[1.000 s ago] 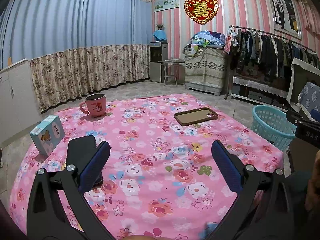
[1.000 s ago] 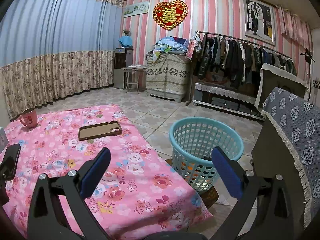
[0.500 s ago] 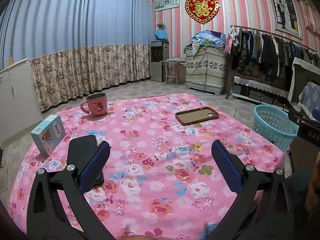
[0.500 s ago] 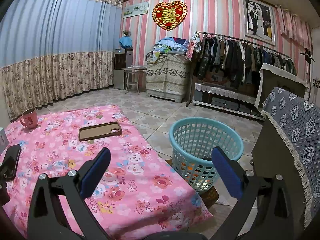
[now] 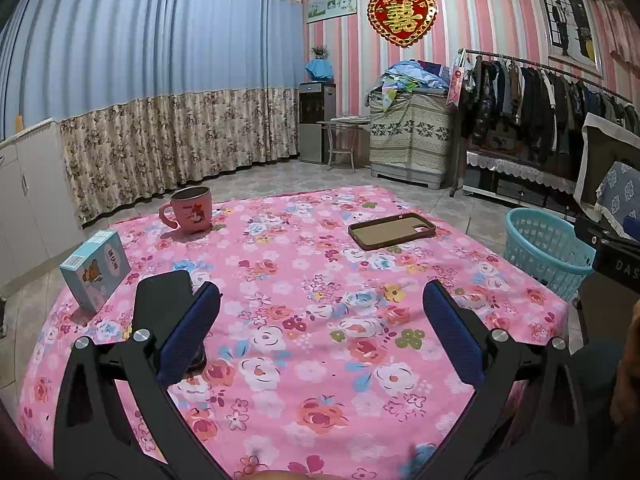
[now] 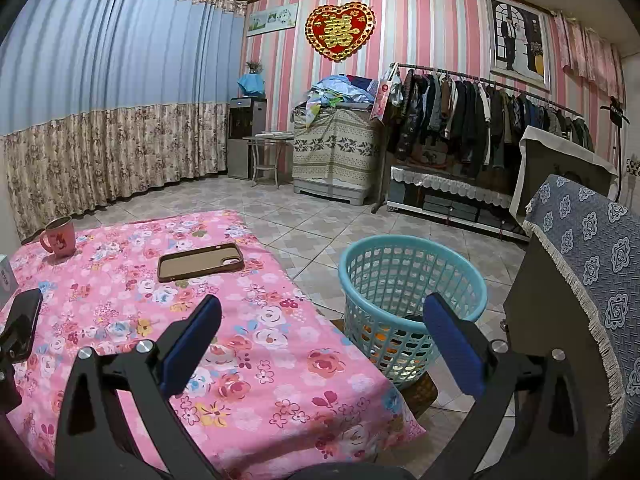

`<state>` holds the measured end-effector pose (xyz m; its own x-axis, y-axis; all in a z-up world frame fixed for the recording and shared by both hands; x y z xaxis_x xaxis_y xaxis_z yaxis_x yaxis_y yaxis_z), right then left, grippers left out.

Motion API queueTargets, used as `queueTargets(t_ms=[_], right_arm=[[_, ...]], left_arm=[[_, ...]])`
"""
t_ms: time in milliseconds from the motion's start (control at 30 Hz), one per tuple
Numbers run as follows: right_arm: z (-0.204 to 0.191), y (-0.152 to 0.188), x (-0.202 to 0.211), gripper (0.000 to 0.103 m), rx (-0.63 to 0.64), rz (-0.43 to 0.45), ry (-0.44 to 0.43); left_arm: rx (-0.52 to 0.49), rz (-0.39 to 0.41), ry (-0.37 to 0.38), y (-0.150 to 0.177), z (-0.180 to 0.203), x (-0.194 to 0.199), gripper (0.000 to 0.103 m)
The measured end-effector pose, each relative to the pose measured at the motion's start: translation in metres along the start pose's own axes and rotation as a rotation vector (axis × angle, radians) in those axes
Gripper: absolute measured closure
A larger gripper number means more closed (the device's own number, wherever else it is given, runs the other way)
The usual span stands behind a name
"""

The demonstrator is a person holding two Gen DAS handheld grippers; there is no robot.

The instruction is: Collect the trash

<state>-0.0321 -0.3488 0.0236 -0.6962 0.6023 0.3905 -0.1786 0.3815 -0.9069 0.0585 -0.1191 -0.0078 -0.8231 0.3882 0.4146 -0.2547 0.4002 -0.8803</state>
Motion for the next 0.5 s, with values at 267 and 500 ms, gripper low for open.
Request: queueTargets(t_ms=[267, 500], right_arm=[[-0.0002, 0.0005, 0.0001, 0.004, -0.001, 0.001, 0.001], [-0.0009, 0.0013, -0.0003, 0.004, 0.001, 0.0, 0.0]], left_arm=[[-0.001, 0.002, 0.001, -0.0001, 0.0001, 0.0002, 0.005], [0.0, 0.001, 0.002, -0.0002, 0.0007, 0.0003, 0.005]])
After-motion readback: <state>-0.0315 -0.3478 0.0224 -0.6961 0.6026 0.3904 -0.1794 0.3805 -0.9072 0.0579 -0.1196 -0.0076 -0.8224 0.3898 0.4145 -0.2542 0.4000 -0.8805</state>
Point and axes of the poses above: each gripper's, at about its wrist camera, not at the fingertips, and x roughly against the way its jaws point, z to its right, y to its underside, the point moved 1 cm from there along -x, roughly the way its jaws point, and after that the axes turned 14 degrees about -x, right-handed, at the moved point
